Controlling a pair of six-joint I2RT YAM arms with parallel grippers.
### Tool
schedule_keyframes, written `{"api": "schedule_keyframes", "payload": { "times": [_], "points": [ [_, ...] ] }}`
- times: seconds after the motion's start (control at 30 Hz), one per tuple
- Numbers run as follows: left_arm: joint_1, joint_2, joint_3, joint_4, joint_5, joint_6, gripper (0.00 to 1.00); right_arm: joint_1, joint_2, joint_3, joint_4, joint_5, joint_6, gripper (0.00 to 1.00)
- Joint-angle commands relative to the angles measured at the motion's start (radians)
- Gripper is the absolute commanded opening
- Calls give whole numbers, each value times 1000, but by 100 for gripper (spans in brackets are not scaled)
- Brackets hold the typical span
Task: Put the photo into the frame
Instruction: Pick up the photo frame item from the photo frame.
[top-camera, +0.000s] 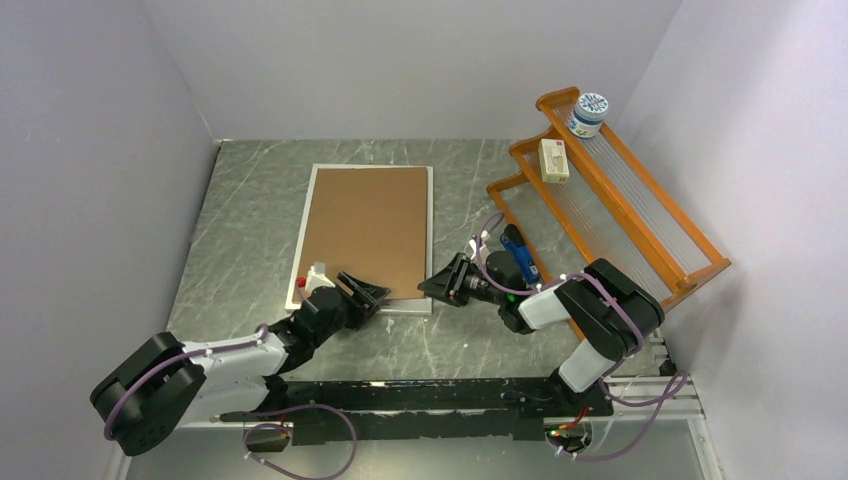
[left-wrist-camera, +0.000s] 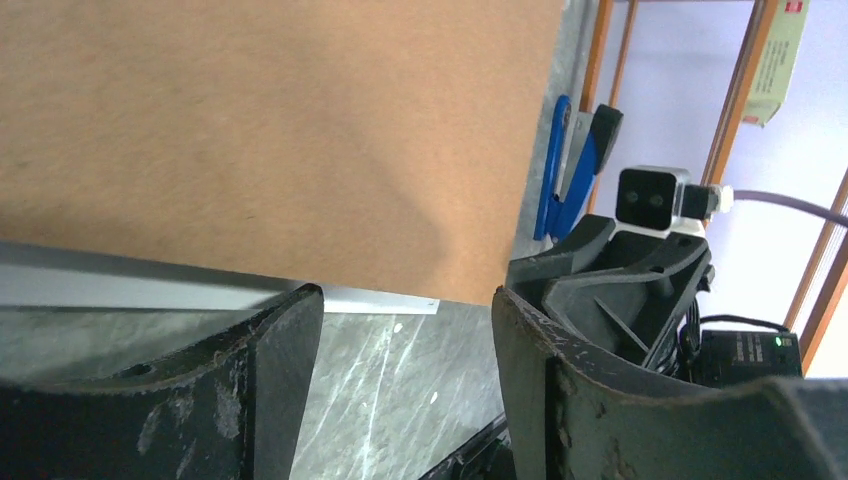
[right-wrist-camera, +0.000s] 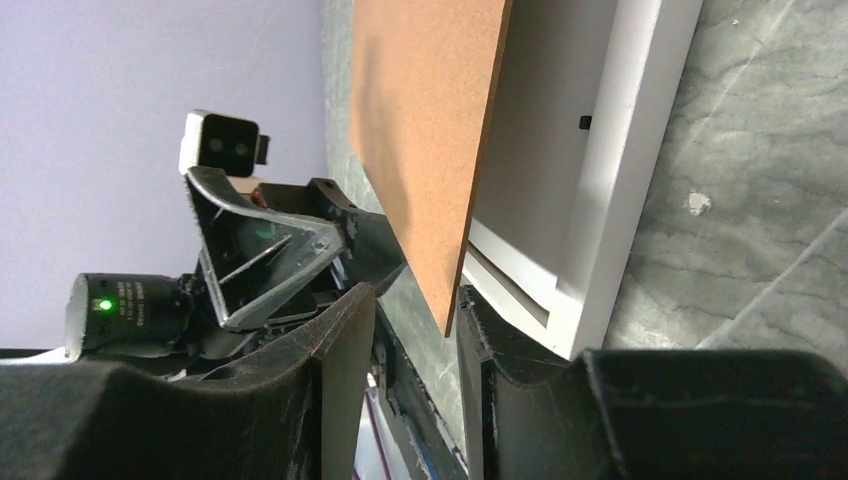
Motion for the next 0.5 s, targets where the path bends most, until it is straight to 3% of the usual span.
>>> {"api": "schedule_keyframes", "payload": {
  "times": [0.0, 0.27, 0.47],
  "points": [
    [-7, -21, -24, 35, -67, -125, 69, 8, -36, 46, 83, 1, 24, 39],
    [-9, -92, -79, 40, -209, -252, 64, 9, -28, 53, 87, -4, 43, 39],
    [-9, -81, -84, 47, -227, -289, 56, 9, -18, 50, 110, -10, 65, 39]
  ]
}}
